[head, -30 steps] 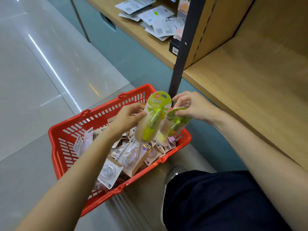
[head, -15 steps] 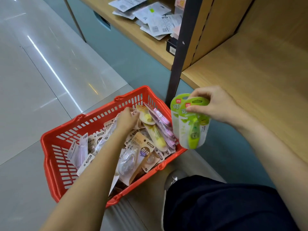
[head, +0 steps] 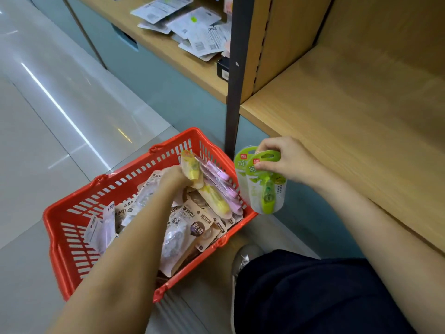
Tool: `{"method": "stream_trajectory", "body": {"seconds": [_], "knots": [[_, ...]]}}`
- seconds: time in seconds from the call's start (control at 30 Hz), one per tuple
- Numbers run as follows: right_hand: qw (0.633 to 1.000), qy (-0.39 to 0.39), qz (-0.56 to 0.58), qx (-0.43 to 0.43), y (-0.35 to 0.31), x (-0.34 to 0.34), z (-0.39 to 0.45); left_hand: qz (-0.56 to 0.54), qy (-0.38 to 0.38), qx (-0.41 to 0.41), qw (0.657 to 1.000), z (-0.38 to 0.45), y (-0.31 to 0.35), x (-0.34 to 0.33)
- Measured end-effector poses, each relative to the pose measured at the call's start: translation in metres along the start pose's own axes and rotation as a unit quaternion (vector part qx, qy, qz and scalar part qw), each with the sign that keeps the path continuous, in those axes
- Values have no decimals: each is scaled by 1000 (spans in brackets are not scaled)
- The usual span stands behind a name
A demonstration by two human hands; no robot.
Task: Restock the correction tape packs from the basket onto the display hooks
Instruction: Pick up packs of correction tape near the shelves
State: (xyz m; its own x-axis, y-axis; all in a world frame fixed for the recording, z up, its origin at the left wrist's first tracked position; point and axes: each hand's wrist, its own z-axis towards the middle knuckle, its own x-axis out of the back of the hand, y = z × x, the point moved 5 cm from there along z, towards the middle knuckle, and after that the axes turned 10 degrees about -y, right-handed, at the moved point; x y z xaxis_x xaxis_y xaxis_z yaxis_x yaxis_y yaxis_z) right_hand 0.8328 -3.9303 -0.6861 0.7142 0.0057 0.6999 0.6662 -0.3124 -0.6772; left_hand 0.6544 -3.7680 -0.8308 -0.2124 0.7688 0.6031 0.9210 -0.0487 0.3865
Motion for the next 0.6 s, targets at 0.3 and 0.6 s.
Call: {"method": "stream_trajectory", "body": {"seconds": [0.3,0.6], "knots": [[910,24,412,49,-49,42,-60,-299,54,-294,906,-176,12,42],[860,221,425,178,-115,199,-234,-159,-232,-601,748,-345,210,30]]}}
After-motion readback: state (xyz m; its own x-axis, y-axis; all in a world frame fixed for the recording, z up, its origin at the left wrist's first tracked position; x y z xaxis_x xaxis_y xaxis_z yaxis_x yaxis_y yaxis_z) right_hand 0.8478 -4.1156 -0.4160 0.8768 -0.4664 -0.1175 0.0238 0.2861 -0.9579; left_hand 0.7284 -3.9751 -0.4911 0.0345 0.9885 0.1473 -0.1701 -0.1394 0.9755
